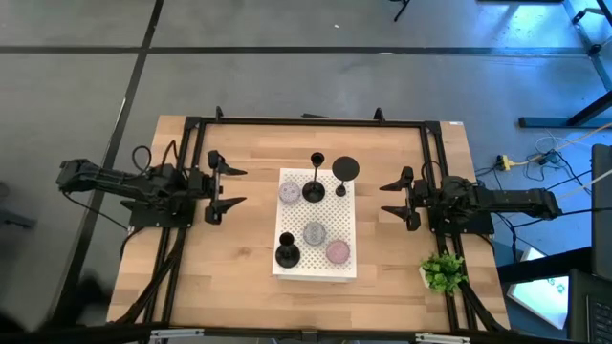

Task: Pick & Place candle stick holders
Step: Return to Home Position

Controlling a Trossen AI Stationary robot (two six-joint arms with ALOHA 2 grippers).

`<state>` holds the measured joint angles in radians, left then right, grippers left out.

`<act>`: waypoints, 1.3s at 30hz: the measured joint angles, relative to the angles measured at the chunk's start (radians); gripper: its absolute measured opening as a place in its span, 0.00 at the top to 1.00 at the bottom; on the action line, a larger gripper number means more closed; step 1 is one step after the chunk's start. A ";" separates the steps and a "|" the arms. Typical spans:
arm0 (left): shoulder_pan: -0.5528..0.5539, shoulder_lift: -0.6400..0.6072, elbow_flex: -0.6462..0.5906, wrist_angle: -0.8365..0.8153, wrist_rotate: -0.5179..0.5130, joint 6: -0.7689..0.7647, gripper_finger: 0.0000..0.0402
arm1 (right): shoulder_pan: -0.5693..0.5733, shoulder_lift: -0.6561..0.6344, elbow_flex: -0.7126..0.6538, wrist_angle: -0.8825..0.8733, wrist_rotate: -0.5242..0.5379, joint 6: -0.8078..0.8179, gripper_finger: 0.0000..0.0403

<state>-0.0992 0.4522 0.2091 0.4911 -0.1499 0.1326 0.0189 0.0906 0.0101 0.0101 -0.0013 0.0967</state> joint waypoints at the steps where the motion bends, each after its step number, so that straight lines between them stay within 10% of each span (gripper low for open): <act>1: 0.013 0.000 -0.006 0.001 0.022 -0.003 0.20 | 0.000 0.000 0.000 0.000 0.000 0.000 0.26; 17: 0.161 -0.046 -0.073 -0.003 0.173 -0.068 0.20 | 0.000 0.000 0.000 0.000 0.000 0.000 0.26; 39: 0.158 -0.173 -0.103 -0.153 0.125 -0.080 0.20 | 0.000 0.000 0.000 0.000 0.000 0.000 0.26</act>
<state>0.0589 0.2790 0.1065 0.3385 -0.0246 0.0526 0.0189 0.0906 0.0105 0.0101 -0.0013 0.0967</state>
